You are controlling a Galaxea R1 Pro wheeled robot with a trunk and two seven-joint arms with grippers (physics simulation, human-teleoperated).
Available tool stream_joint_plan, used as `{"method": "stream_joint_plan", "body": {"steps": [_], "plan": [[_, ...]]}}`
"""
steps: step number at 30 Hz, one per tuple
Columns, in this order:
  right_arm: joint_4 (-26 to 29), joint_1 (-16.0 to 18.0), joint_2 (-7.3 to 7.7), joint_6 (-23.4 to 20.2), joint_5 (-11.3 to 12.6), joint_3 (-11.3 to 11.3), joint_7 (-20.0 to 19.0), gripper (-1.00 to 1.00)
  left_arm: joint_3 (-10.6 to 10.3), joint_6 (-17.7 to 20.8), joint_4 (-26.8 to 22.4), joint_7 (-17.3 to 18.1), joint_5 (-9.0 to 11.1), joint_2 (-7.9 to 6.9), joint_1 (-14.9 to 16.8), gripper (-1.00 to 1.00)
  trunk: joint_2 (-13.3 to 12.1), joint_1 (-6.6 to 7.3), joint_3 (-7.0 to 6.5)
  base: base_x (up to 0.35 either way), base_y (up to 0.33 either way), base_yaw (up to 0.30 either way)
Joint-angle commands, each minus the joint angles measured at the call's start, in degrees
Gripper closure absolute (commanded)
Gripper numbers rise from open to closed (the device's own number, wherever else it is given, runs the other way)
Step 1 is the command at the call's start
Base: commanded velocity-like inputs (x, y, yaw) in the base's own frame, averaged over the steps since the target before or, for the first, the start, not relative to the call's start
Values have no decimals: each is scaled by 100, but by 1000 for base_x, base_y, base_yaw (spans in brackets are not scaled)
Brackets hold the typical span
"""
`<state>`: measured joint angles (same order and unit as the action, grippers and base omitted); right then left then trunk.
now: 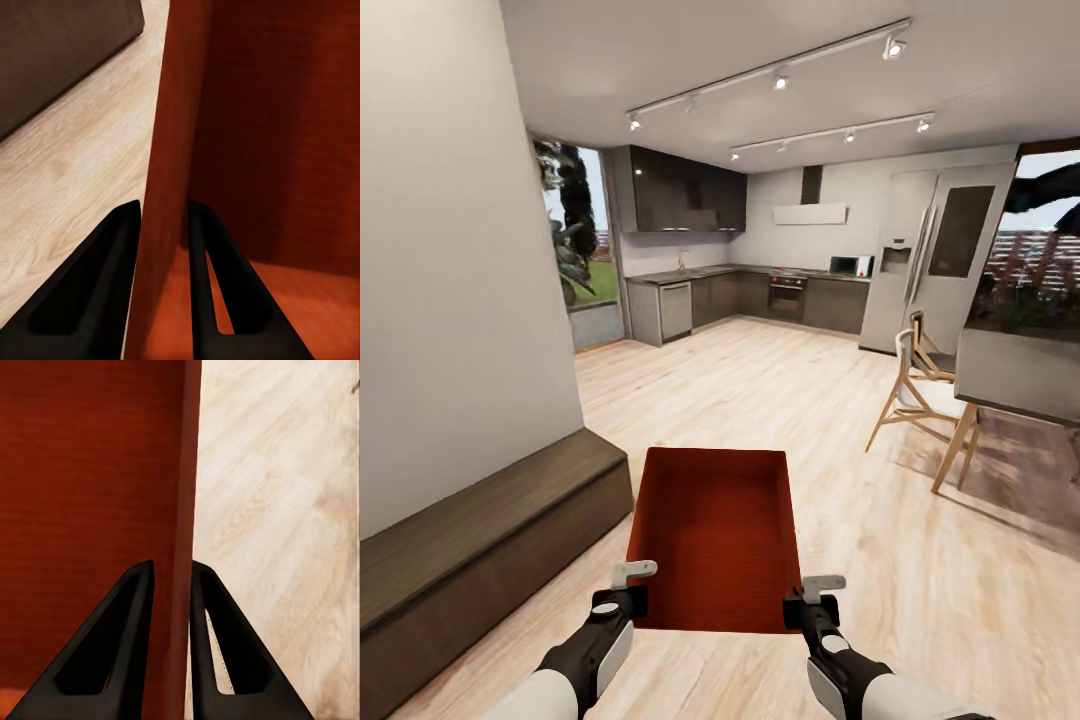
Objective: Move the two storage containers from the living room to the garage. In the garage, place one container on the floor and stack the other container on top of it (either order is fine).
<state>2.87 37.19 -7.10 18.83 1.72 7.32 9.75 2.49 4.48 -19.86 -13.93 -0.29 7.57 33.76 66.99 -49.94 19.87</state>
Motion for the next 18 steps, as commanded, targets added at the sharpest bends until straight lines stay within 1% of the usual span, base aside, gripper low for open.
{"method": "stream_joint_plan", "body": {"steps": [1, 18], "plan": [[3, 8, -2, 24, 30, -152, 36, 100, 68, 35, -9, -25, 21, 8, -1, 100, 4, 0, 6, 0, 0, -278], [3, 8, -2, 24, 30, -152, 36, 100, 72, 35, -9, -31, 21, 8, -1, 100, 4, 0, 6, 0, 0, -278]]}}
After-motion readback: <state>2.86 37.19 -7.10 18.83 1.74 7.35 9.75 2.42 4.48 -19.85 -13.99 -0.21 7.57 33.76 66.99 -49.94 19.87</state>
